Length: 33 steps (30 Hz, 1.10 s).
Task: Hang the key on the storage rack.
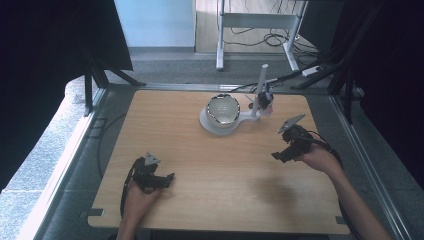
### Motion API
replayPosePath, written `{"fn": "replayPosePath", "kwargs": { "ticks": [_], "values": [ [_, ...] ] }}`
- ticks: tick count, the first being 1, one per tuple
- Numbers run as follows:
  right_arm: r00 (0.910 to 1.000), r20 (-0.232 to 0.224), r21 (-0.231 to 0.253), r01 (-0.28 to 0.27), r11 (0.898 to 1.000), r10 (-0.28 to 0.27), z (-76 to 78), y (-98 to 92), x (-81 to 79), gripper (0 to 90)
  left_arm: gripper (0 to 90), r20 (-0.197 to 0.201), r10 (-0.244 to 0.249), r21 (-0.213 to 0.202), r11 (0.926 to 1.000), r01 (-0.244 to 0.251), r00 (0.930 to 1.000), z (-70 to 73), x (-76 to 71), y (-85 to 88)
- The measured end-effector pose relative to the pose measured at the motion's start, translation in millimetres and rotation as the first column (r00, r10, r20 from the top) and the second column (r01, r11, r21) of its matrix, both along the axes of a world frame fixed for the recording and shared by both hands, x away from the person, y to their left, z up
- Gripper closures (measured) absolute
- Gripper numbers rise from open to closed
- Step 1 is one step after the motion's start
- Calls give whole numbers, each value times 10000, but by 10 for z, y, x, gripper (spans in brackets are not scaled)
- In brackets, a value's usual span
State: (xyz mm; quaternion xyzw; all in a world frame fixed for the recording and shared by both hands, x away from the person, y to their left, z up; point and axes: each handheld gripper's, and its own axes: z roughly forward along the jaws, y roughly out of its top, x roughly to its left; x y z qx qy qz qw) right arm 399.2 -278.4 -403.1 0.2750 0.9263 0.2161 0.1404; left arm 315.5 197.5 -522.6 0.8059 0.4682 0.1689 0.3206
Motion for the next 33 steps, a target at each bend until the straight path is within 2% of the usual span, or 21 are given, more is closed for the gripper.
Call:
{"fn": "replayPosePath", "kwargs": {
  "ticks": [11,18,25,33],
  "values": [
    [9996,261,473,83,9988,-95,17,-127,-292,91,64,-6,47,-47,10000,-47,10000,-1,-2,-4],
    [9992,359,768,124,9970,-152,-54,-182,-472,77,64,-10,21,-18,10000,-21,10000,0,-2,-2],
    [9981,446,1235,356,9917,-414,-249,-200,-627,62,64,-8,22,-17,10000,-22,10000,0,-2,-2],
    [9958,677,1722,498,9838,-623,-475,-153,-722,63,65,-4,25,-19,10000,-25,10000,-1,-2,-2]
  ]
}}
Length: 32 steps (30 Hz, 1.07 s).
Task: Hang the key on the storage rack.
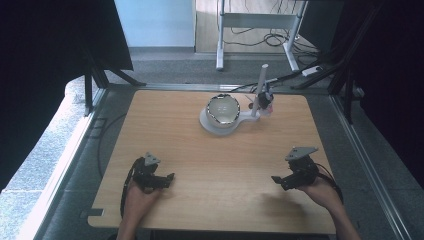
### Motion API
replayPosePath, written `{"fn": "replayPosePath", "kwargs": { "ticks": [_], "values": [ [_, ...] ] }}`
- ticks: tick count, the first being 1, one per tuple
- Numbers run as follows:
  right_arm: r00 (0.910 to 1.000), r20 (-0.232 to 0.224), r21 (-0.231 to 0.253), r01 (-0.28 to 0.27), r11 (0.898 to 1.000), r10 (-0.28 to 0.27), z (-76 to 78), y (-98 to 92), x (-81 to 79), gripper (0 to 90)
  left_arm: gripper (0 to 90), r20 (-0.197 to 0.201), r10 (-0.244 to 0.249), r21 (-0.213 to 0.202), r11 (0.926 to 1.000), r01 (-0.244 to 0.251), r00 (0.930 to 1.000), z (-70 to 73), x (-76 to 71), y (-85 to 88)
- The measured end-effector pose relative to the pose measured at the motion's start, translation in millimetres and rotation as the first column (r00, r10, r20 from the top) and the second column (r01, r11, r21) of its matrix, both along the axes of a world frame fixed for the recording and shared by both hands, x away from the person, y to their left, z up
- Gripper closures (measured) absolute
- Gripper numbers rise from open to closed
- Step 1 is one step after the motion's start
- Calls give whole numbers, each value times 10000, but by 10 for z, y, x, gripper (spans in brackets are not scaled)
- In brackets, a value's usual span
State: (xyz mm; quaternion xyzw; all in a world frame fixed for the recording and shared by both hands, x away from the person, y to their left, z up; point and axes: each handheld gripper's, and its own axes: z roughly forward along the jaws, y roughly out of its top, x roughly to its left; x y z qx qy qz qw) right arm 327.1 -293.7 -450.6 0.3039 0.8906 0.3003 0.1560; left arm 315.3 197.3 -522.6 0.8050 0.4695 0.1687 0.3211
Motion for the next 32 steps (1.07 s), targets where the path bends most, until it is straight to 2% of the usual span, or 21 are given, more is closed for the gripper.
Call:
{"fn": "replayPosePath", "kwargs": {
  "ticks": [5,8,15,21,23,32],
  "values": [
    [9998,27,286,187,9994,-187,-134,24,-32,58,65,0,1,-3,10000,-1,10000,0,0,0],
    [9993,-28,629,382,9973,-381,-295,51,-76,34,65,-1,12,-4,10000,-12,10000,0,-2,0],
    [9983,-71,683,582,9960,-579,-501,69,-128,20,65,-2,29,-5,10000,-29,10000,0,-5,0],
    [9966,-213,1175,813,9897,-793,-682,90,-154,0,65,-5,28,-3,10000,-28,10000,0,-6,0],
    [9959,-228,1322,900,9871,-878,-699,96,-155,0,65,-4,28,-4,10000,-28,10000,0,-5,0],
    [9958,-217,1305,909,9873,-888,-701,100,-155,0,65,-7,19,-10,10000,-19,10000,0,-7,-1]
  ]
}}
